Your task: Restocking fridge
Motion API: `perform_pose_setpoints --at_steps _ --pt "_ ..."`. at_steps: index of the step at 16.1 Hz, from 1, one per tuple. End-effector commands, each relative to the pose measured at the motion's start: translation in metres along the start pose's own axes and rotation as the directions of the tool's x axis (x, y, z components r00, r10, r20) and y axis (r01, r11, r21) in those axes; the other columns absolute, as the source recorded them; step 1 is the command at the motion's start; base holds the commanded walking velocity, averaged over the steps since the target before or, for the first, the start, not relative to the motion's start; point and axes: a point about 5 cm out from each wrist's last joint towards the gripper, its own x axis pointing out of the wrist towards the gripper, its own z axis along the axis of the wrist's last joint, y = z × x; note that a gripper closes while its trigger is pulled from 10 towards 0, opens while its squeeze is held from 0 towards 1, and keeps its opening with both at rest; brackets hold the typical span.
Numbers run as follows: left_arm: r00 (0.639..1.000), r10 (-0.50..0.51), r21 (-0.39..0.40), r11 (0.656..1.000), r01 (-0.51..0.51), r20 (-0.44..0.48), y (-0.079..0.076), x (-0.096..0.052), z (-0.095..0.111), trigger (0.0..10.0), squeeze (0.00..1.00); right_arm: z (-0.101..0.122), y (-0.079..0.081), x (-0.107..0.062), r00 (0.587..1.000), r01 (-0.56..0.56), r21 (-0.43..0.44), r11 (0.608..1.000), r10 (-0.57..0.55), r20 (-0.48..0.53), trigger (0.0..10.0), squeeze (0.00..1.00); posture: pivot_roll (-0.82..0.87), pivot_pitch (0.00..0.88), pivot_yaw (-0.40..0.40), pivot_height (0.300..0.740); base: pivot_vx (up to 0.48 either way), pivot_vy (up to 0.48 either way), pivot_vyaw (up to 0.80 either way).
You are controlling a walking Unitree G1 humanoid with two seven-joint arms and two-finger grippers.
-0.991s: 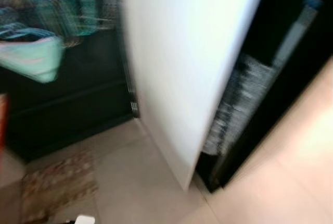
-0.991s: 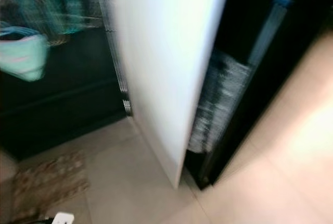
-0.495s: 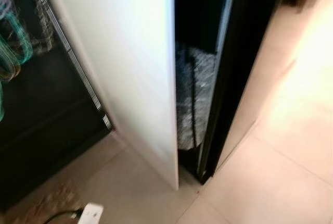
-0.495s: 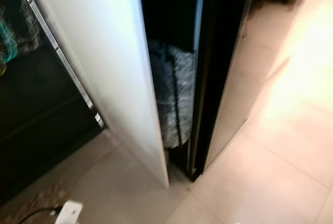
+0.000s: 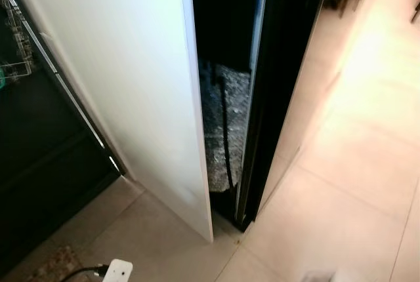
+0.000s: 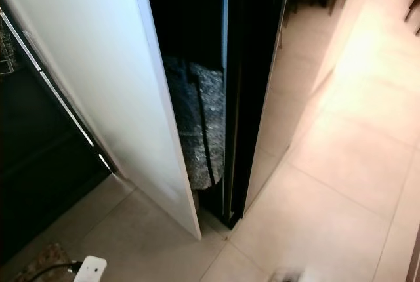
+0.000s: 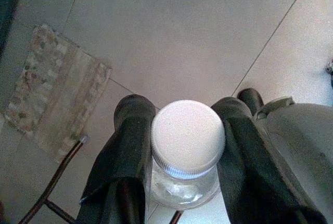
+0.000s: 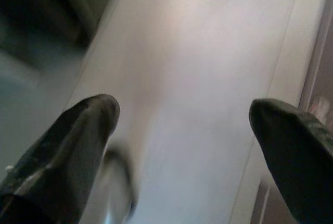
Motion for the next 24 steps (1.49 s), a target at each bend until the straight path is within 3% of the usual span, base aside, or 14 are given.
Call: perform_pose_setpoints --at_steps 1,4,7,9,10,12,15,19,24 --pt "1.000 0.019 -0.029 0.999 -0.019 -0.015 0.004 -0.001 -0.006 10.0 0.00 0.033 -0.017 0.010 0.989 0.058 0.050 0.997 -0.064 0.131 10.0 0.00 0.03 0.039 0.048 0.740 0.000 0.000 0.00" --pt "1.000 0.026 -0.036 0.999 -0.026 -0.015 0.005 -0.002 -0.007 10.0 0.00 0.051 -0.018 0.011 0.965 0.085 0.113 0.990 -0.110 0.237 10.0 0.00 0.02 0.024 0.050 0.740 0.000 0.000 0.00" --pt "0.999 0.034 -0.026 0.999 -0.035 -0.030 0.011 -0.004 -0.014 10.0 0.00 0.073 -0.013 0.007 0.918 0.028 0.106 0.994 -0.068 0.392 10.0 0.00 0.01 0.002 0.048 0.740 0.000 0.000 0.00" --pt "0.998 0.049 -0.022 0.999 -0.050 -0.049 0.018 -0.007 -0.021 10.0 0.00 0.107 0.016 -0.006 0.827 -0.105 0.075 0.992 0.045 0.560 10.0 0.00 0.00 0.000 0.065 0.740 0.000 0.000 0.00" --pt "0.998 0.050 -0.017 0.999 -0.051 -0.047 0.020 -0.007 -0.020 10.0 0.00 0.120 0.028 -0.013 0.805 -0.117 0.137 0.984 0.013 0.593 10.0 0.00 0.00 0.000 0.069 0.740 0.000 0.000 0.00" --pt "0.998 0.054 -0.012 0.998 -0.055 -0.039 0.023 -0.005 -0.014 10.0 0.00 0.134 0.042 -0.022 0.781 -0.159 0.217 0.963 -0.011 0.624 10.0 0.00 0.00 0.000 0.077 0.740 0.000 0.000 0.00" --pt "0.998 0.053 -0.010 0.998 -0.054 -0.027 0.023 -0.004 -0.008 10.0 0.00 0.150 0.056 -0.031 0.751 -0.198 0.200 0.959 0.018 0.660 10.0 0.00 -0.02 0.000 0.071 0.740 0.000 0.000 0.00" --pt "0.997 0.062 -0.040 0.997 -0.063 -0.048 0.022 -0.006 -0.017 10.0 0.00 0.164 0.055 -0.033 0.764 -0.179 0.222 0.959 -0.007 0.645 10.0 0.00 -0.01 0.000 0.058 0.740 0.000 0.298 0.00" --pt "0.998 0.061 -0.055 0.997 -0.063 -0.029 0.019 -0.003 -0.007 10.0 0.00 0.175 0.053 -0.034 0.779 -0.153 0.189 0.970 0.001 0.628 10.0 0.00 -0.02 0.011 0.035 0.740 0.000 0.330 0.00"
